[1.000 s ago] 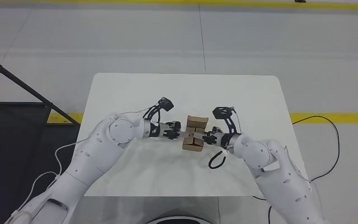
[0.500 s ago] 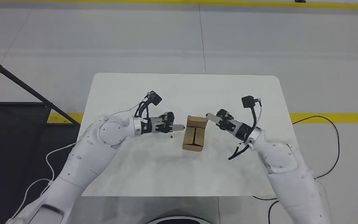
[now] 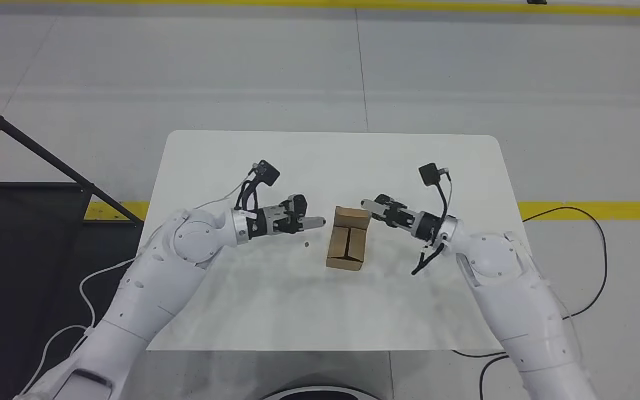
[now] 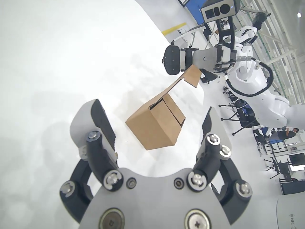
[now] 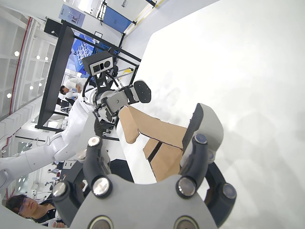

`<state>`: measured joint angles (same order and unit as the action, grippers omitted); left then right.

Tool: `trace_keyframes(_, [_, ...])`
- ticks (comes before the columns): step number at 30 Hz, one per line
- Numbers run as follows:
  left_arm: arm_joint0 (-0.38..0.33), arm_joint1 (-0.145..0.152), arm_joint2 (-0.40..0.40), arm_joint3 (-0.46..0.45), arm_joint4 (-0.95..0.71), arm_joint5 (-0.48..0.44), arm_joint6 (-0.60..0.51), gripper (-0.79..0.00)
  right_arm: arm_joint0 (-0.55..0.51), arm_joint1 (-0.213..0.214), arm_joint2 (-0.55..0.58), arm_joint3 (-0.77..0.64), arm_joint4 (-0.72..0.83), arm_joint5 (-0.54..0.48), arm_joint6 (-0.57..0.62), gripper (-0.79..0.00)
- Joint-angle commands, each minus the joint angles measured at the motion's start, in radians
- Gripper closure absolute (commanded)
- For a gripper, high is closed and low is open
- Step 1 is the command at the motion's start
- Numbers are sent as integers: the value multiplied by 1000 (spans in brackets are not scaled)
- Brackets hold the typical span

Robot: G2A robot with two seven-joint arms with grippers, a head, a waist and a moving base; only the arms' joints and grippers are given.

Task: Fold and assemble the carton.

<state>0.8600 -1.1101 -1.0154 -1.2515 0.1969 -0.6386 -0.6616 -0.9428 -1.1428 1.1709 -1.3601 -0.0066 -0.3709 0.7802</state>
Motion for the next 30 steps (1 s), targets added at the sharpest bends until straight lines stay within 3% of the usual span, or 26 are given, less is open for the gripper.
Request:
trace_keyframes(1, [-3, -1, 3, 6, 2, 2, -6, -757, 3, 0, -1, 6, 13, -8, 11, -354])
trace_keyframes(30, [-17, -11, 10, 29, 6, 11, 2, -751, -13, 15, 0, -34, -57, -111, 63, -366])
